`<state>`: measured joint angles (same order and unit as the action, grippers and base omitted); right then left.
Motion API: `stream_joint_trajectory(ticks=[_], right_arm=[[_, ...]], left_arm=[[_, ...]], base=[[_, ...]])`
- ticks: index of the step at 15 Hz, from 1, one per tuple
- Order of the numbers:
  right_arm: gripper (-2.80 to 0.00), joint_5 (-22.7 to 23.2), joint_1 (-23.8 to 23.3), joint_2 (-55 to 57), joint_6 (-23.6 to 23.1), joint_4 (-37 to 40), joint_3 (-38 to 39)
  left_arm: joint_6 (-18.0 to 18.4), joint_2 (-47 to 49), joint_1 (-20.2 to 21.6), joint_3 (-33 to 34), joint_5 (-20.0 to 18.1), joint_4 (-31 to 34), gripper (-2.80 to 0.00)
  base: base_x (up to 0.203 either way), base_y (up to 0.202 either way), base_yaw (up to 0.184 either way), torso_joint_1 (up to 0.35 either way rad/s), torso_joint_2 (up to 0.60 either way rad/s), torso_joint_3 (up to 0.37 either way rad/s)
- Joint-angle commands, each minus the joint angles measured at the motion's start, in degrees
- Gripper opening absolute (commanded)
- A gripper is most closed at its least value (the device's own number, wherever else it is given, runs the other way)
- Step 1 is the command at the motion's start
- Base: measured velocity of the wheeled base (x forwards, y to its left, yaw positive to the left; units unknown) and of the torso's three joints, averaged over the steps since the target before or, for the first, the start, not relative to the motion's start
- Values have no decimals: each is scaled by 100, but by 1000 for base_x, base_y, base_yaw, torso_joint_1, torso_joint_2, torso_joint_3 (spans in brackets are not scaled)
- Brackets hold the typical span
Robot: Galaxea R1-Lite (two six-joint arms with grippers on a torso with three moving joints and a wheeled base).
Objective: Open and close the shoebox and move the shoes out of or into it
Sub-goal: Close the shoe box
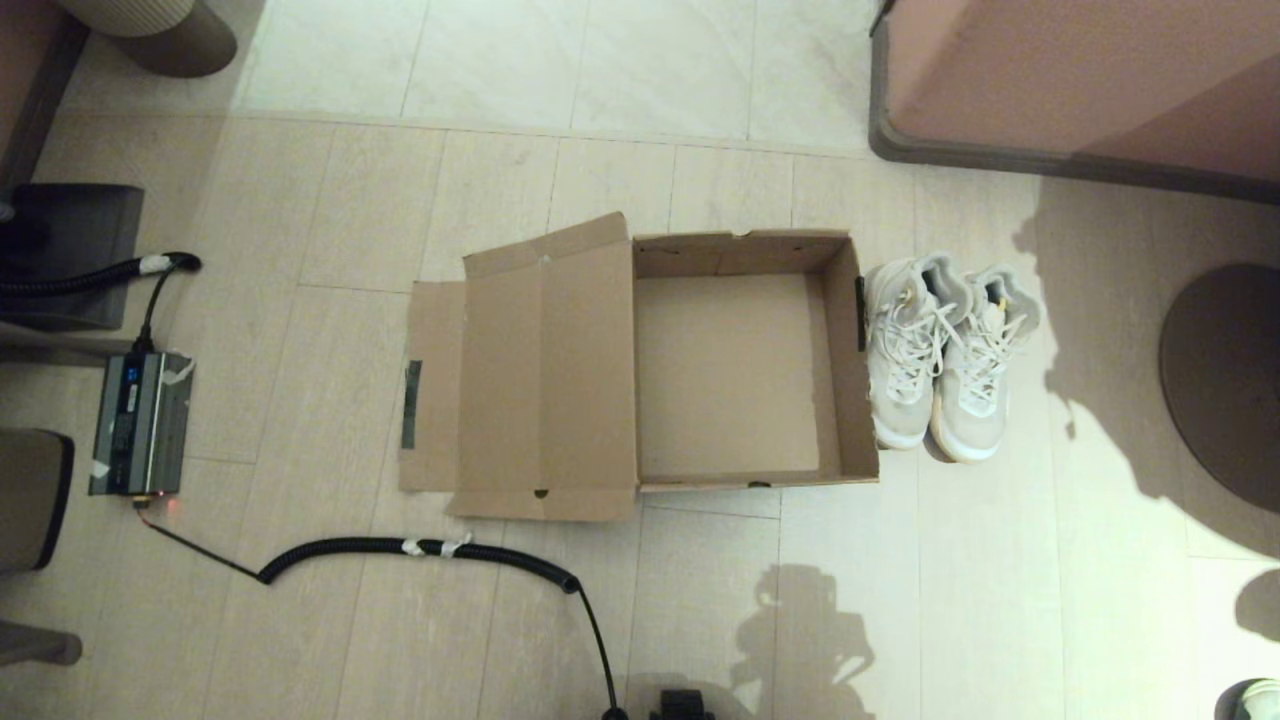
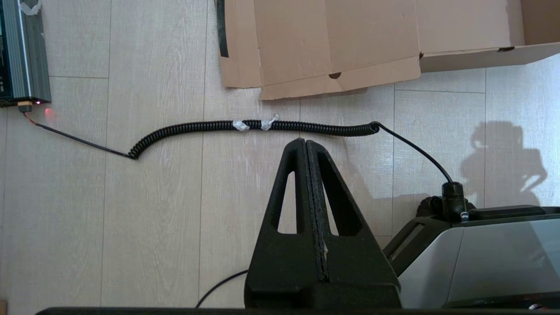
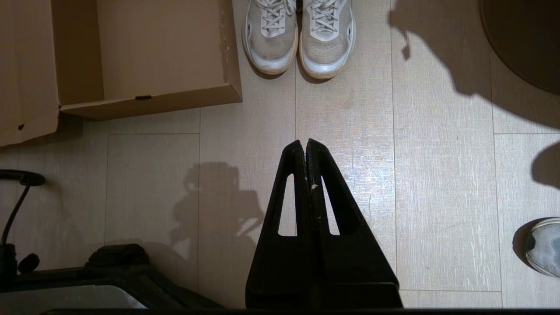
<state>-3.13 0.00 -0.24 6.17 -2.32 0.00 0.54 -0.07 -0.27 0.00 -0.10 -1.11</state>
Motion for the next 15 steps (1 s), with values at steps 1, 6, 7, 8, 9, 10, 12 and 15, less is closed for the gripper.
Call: stream_joint_trajectory(ticks=[1, 6, 7, 8, 9, 10, 12, 15], right_arm=[[-280, -3, 0, 33, 7, -6, 79], [-280, -3, 0, 33, 7, -6, 79], [-280, -3, 4, 33, 2, -6, 79], [-280, -3, 2, 33, 7, -6, 79], [-280, -3, 0, 33, 7, -6, 79], [-280, -3, 8, 33, 7, -6, 79], [-280, -3, 0, 33, 7, -6, 79], [-280, -3, 0, 33, 7, -6, 79]], left_arm=[[7, -1, 0, 44, 1, -3, -280], [-28, 40, 0, -140, 9, 2, -280], [-152, 237, -1, -487, 5, 26, -280], [-368, 582, -14, -860, -1, 34, -280], [-730, 1171, -37, -1443, -22, 51, -280], [-1160, 1901, -60, -2037, -44, 60, -280], [-2130, 3621, -88, -3028, -96, 32, -280], [-3315, 5739, 63, -3696, -476, -564, -280]], base=[[0, 0, 0, 0, 0, 0], [0, 0, 0, 0, 0, 0], [0, 0, 0, 0, 0, 0], [0, 0, 0, 0, 0, 0], [0, 0, 0, 0, 0, 0], [0, 0, 0, 0, 0, 0], [0, 0, 0, 0, 0, 0], [0, 0, 0, 0, 0, 0]])
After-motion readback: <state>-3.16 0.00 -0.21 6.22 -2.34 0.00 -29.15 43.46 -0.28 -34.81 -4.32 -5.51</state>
